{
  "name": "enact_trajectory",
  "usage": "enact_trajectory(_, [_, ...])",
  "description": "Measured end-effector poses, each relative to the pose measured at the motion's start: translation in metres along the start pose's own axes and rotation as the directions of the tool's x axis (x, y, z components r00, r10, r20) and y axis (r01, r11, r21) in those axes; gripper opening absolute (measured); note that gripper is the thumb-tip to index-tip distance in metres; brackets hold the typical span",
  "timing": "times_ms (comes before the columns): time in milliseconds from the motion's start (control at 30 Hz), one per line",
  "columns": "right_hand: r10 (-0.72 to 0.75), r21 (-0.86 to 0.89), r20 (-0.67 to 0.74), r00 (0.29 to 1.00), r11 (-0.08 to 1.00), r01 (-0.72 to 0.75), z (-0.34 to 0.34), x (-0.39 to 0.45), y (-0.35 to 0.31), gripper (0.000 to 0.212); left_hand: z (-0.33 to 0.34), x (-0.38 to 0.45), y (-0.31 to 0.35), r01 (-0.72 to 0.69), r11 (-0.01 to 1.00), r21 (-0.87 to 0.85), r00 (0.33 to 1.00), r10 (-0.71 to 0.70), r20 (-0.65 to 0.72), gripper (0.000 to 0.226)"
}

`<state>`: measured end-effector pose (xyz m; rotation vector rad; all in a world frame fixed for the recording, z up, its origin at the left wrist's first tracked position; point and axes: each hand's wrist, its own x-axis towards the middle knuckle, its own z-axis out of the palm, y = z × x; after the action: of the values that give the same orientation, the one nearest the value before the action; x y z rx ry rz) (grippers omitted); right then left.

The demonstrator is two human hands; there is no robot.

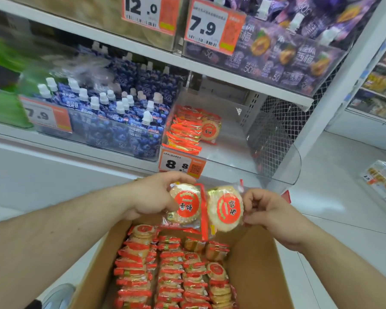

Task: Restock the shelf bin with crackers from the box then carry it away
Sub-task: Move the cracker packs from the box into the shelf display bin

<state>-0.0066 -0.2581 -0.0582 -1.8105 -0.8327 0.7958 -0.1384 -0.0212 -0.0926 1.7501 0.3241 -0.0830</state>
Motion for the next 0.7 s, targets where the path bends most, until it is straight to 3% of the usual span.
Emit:
enact_trajectory(133, [0.023, 0.493, -0.245, 0.969, 0.864, 0.104, 0.015, -0.001, -0.003, 0.03, 0.01, 0.0, 0.008, -0.101, 0.973, -0.21, 0.993, 0.085, -0.081, 0.068])
enact_trajectory(300, [0.135, 0.661, -0.331, 0.934, 0.739, 0.127, 0.05, -0.001, 0.0, 0.027, 0.026, 0.005, 0.009, -0.217, 0.931, -0.293, 0.959, 0.148, -0.241, 0.067])
enact_trajectory(467, [0.148, 0.628, -0.342, 0.928, 0.771, 0.109, 0.071, 0.002, 0.0, 0.025, 0.036, 0.006, 0.016, -0.289, 0.883, -0.371, 0.929, 0.164, -0.332, 0.067])
enact_trajectory(700, [0.03, 0.246, -0.389, 0.921, 0.967, 0.072, 0.084, 0.005, -0.003, 0.021, 0.042, 0.002, 0.02, -0.31, 0.826, -0.471, 0.935, 0.174, -0.311, 0.067])
